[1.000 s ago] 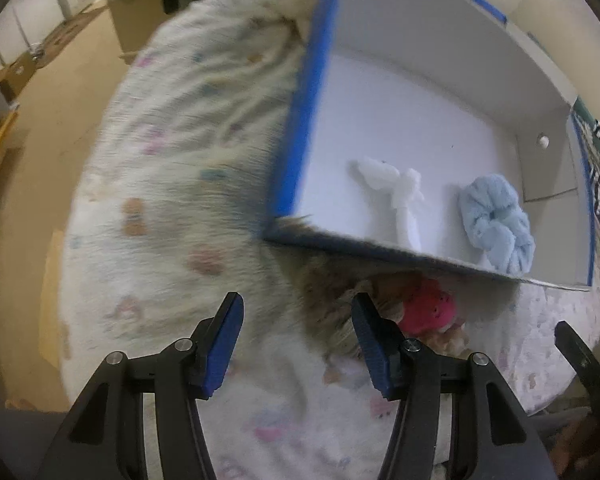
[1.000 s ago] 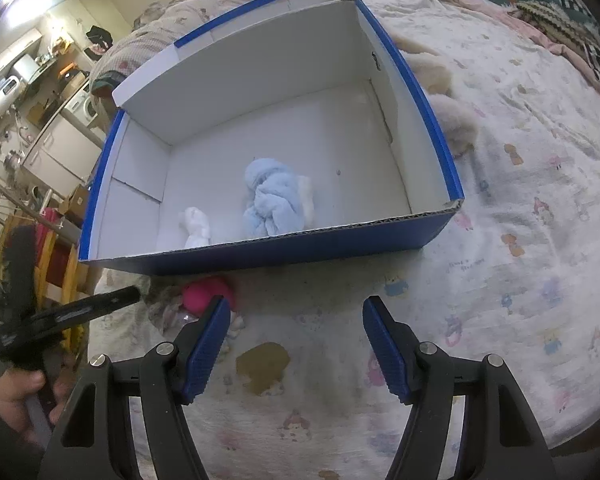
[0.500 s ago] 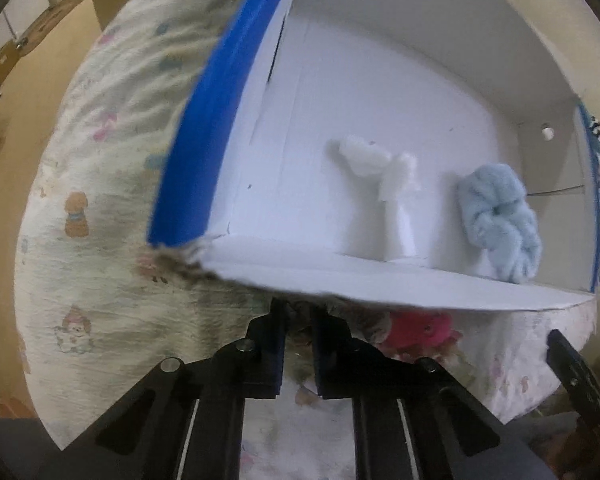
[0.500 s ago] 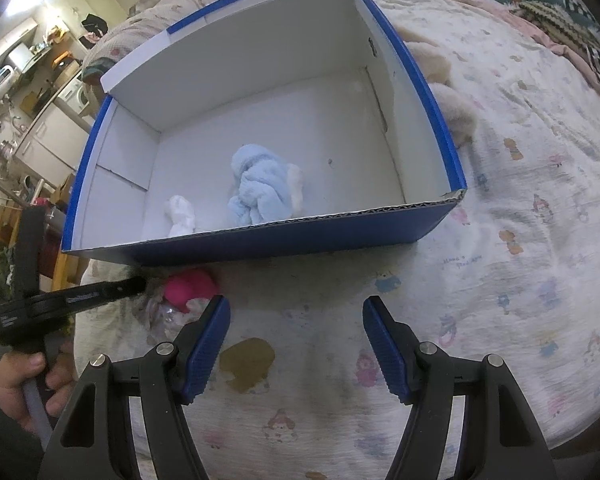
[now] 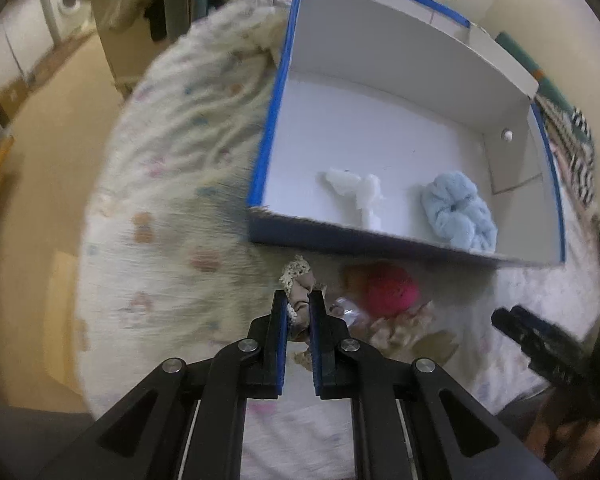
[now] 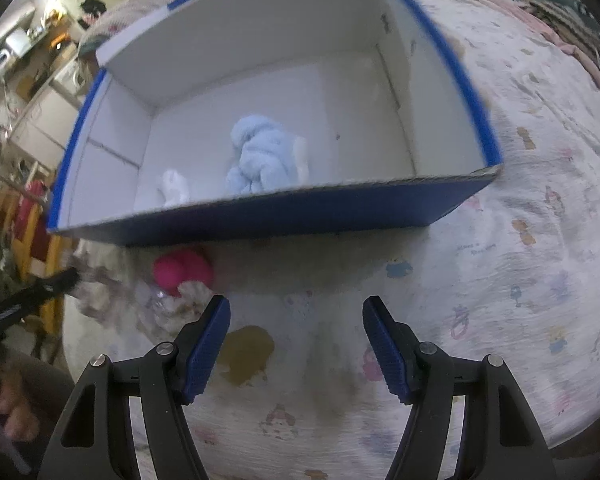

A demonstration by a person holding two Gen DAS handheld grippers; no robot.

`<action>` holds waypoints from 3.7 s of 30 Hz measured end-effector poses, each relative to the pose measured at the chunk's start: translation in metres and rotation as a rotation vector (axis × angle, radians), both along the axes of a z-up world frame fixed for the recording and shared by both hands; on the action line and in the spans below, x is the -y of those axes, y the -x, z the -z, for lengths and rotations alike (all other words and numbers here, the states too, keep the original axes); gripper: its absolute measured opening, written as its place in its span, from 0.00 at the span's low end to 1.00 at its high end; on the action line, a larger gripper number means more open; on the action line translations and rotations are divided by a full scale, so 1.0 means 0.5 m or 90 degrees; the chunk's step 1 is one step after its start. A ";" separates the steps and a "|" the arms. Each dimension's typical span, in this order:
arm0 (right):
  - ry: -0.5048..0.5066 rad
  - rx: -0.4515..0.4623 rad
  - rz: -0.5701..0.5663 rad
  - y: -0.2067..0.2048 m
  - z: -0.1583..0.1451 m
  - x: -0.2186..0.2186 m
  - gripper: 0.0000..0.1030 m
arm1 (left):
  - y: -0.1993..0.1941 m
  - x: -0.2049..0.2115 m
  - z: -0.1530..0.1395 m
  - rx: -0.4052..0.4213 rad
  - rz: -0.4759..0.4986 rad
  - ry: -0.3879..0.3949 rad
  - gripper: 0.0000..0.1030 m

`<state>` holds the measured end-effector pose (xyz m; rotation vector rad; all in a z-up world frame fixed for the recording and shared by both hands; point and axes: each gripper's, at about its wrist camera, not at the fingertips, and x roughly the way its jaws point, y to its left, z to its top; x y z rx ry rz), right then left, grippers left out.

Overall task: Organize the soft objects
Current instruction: 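Move the left gripper to the lace scrunchie in front of the box, then grasp the lace scrunchie with the left gripper while the right gripper grasps the beige pad, then carry the lace scrunchie and beige pad into the box and open both grippers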

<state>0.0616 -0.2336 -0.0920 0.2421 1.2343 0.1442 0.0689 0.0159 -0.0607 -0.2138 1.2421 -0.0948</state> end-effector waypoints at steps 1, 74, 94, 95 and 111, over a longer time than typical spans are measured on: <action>0.005 -0.006 -0.008 -0.002 0.005 -0.007 0.70 | 0.012 0.001 -0.010 0.011 0.007 -0.025 0.09; -0.043 0.064 -0.140 0.055 -0.060 -0.068 0.10 | 0.058 0.030 -0.011 0.044 0.042 -0.083 0.09; -0.105 0.233 -0.098 0.036 -0.217 -0.039 0.10 | 0.078 0.075 -0.181 0.273 0.057 -0.165 0.09; -0.107 0.235 -0.098 0.029 -0.221 -0.037 0.10 | 0.069 0.079 -0.189 0.276 0.060 -0.162 0.09; -0.094 0.235 -0.063 -0.122 -0.205 -0.009 0.10 | -0.105 0.153 -0.239 0.336 0.098 -0.141 0.09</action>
